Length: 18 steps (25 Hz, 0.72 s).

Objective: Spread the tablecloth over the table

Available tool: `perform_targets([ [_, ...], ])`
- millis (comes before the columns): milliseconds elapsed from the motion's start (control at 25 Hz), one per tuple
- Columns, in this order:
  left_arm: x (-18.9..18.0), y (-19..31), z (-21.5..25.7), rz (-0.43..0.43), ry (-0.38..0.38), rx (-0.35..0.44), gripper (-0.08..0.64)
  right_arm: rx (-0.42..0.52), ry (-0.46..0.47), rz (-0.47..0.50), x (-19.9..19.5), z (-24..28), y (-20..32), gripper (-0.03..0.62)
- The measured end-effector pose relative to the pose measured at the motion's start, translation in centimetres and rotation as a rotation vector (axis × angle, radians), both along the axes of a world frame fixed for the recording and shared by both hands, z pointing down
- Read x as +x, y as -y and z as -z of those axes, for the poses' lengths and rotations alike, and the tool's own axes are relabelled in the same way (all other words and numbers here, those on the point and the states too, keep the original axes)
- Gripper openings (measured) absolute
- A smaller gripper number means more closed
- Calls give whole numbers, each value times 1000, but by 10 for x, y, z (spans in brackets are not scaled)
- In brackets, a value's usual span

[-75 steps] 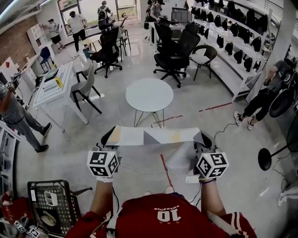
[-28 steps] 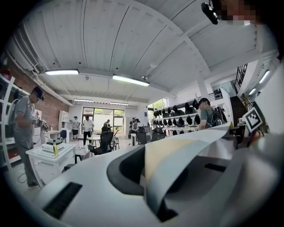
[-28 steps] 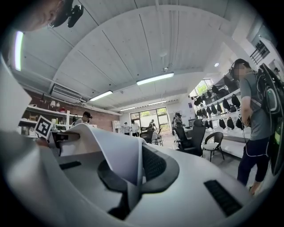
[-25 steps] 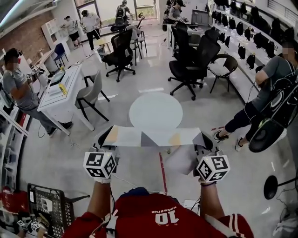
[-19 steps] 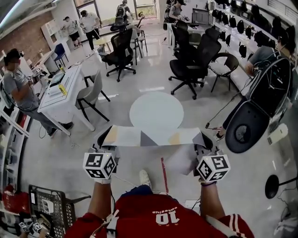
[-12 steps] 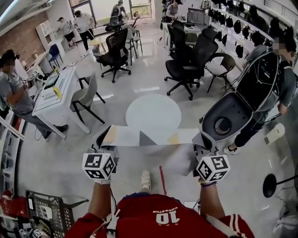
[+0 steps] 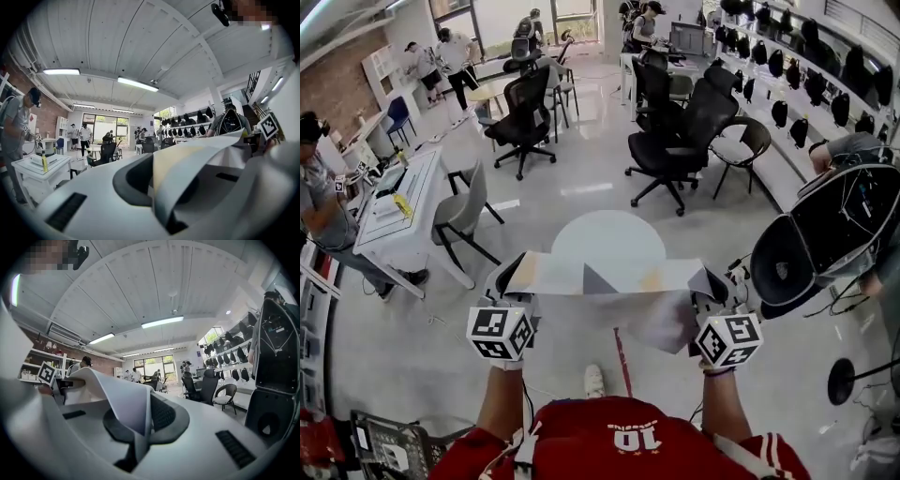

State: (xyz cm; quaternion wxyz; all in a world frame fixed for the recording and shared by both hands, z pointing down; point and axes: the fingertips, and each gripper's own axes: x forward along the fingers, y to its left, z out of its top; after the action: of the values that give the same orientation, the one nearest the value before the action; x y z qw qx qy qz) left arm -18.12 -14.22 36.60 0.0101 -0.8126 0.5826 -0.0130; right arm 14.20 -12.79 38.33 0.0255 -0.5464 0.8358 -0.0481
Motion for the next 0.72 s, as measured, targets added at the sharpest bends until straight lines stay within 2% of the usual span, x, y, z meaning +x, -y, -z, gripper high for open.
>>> perform_targets([
  [360,-16,79,4,-33,0,10,9,20,-5,-34,-16,8,72,17],
  [720,-37,135,2,-92,-30,6,9,8,-27,-81,-39,10,108,18],
])
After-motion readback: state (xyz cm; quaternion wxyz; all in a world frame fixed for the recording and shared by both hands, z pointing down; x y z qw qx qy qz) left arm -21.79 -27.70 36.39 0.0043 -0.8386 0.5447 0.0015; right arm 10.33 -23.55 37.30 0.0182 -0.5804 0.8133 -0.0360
